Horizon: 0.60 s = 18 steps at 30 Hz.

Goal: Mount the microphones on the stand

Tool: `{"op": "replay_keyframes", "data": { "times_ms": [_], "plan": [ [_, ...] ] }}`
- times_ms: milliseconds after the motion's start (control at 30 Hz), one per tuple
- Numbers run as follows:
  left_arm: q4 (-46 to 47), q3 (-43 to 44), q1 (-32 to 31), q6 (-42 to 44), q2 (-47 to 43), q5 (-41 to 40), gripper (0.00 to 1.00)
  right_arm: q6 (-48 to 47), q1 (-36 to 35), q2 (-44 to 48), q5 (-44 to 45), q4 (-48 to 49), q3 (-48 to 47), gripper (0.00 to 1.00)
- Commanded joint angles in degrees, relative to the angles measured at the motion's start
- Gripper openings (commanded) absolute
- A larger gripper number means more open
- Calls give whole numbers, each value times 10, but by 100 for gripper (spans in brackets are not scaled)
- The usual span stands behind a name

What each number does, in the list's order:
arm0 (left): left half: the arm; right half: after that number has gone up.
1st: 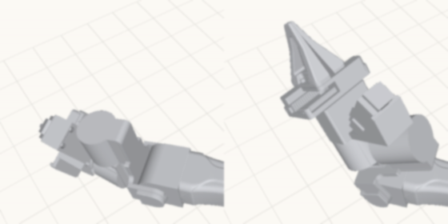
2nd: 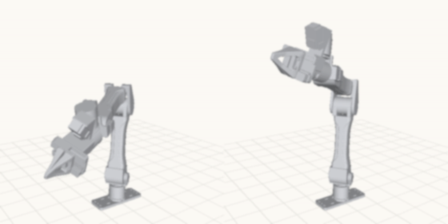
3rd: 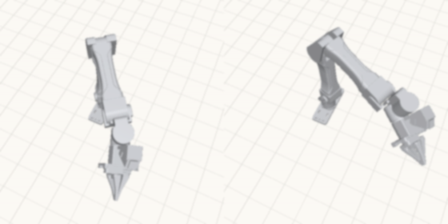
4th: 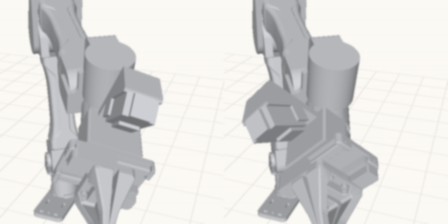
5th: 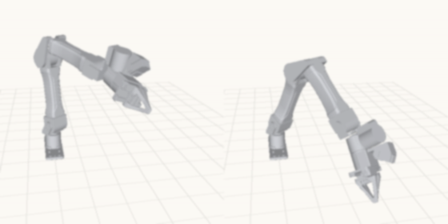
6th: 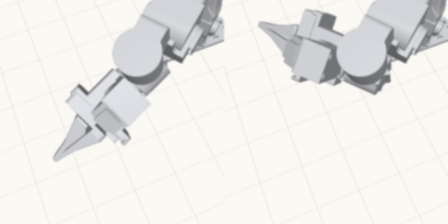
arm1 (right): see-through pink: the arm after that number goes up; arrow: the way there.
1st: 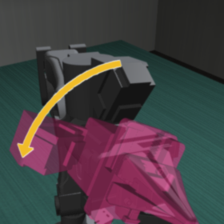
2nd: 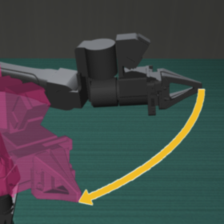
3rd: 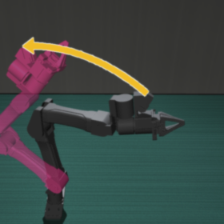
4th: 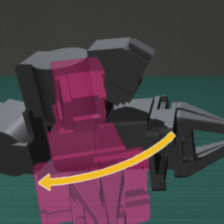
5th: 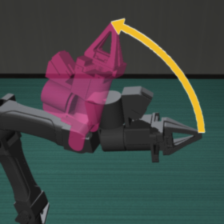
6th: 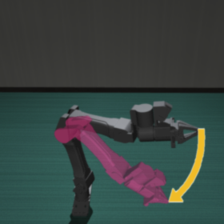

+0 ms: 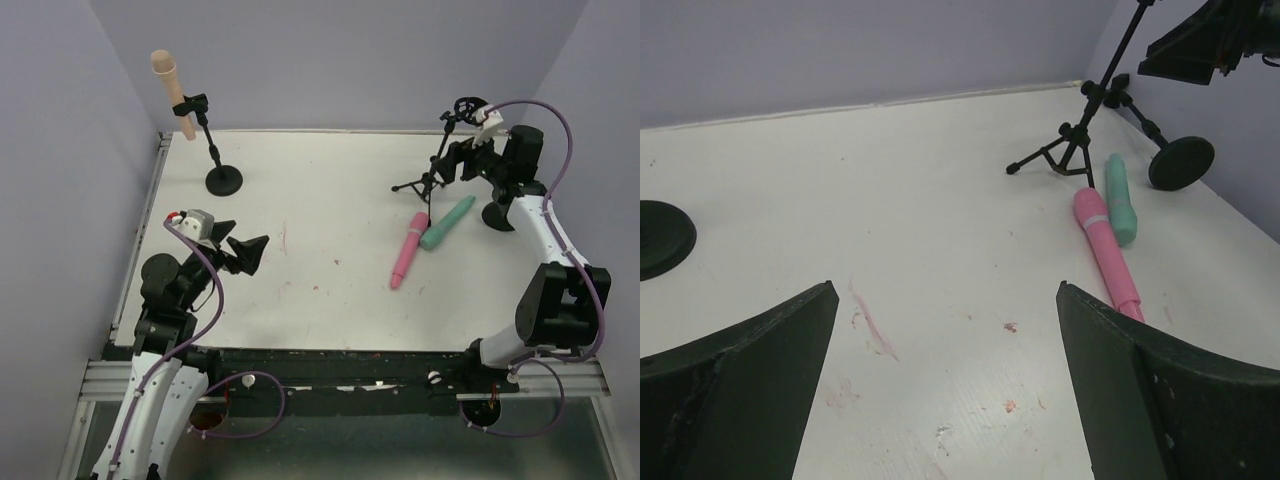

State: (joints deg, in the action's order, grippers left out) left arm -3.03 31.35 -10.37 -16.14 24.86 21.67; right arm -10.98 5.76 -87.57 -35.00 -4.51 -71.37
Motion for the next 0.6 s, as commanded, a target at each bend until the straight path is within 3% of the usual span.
{"op": "replay_keyframes", "data": {
  "times_ms": [0,333,467,567],
  "plan": [
    [-9,2,-3,8,22,18,98,-41,-12,-1,4,179,62,85],
    [19,-5,-3,4,44,60,98,19,-15,-39,30,453,160,72],
    [27,-13,-3,4,41,63,98,39,-15,-60,2,485,157,58],
    [42,-16,-3,6,37,65,98,57,-16,-68,-9,510,157,39]
  ]
}}
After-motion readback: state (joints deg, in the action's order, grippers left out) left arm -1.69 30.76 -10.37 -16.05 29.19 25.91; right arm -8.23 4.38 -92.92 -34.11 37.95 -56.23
